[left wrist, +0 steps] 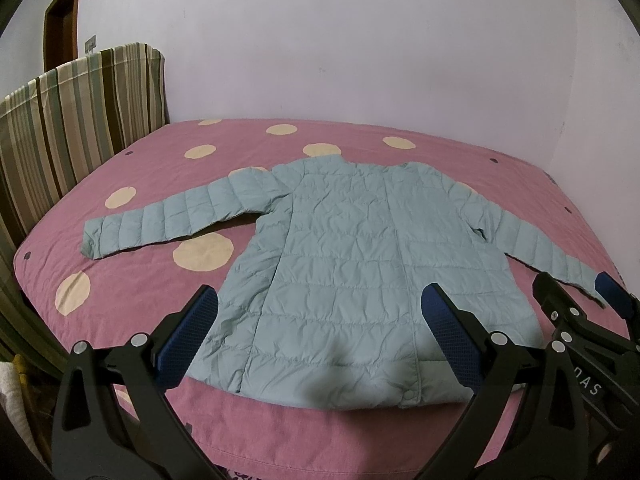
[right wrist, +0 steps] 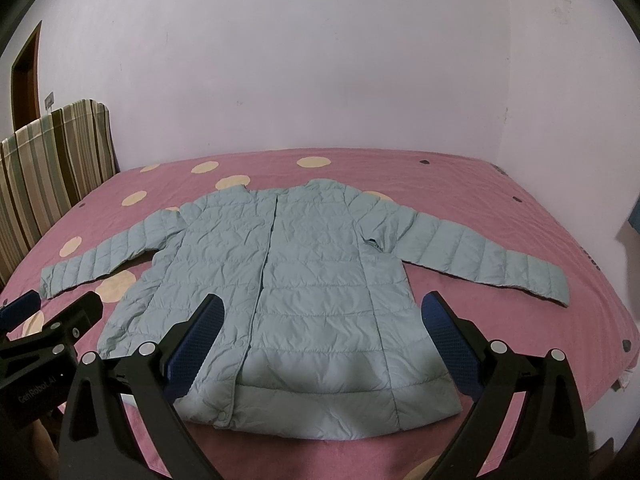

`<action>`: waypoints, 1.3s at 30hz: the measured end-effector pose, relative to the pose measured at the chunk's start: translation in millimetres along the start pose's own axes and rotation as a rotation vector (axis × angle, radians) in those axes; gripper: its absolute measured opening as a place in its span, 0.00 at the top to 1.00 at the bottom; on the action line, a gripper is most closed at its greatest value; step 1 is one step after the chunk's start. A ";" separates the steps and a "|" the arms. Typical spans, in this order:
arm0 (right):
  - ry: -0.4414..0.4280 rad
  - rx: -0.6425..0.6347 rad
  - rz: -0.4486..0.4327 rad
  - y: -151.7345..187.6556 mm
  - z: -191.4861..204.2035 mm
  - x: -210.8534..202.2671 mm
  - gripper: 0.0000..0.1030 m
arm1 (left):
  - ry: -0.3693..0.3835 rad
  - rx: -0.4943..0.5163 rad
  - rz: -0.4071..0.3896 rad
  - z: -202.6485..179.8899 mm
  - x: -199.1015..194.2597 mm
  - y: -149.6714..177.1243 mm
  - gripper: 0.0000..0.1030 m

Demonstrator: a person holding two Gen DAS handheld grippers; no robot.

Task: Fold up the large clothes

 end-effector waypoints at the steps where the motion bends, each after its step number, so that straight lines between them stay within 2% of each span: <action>1: 0.000 0.000 0.000 0.0 0.0 0.0 0.05 | 0.000 0.000 0.000 -0.4 -0.6 0.9 0.02; 19: -0.004 0.001 0.007 3.2 1.6 3.7 0.05 | -0.001 0.001 0.003 0.9 2.5 3.3 0.02; 27: -0.011 0.043 0.040 5.9 -12.9 30.4 0.05 | -0.030 -0.033 0.064 12.5 30.8 8.8 0.02; 33: -0.018 0.147 0.089 5.0 -59.5 63.3 0.05 | -0.075 -0.124 0.175 55.3 78.9 9.7 0.02; 38: 0.027 0.303 0.133 9.3 -129.6 100.2 0.06 | -0.175 -0.225 0.217 106.2 120.9 4.4 0.02; 39: 0.041 0.335 0.138 12.1 -147.6 108.0 0.09 | -0.200 -0.257 0.224 119.4 129.6 4.1 0.02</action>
Point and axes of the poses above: each gripper's, at about its wrist camera, not at the fingertips, and x roughly the way its jaws point, z to its left, y to its underside, the point moved 6 cm from there along x, roughly the way its jaws point, and after that the axes turned 7 degrees about z, right-handed, at the moved point
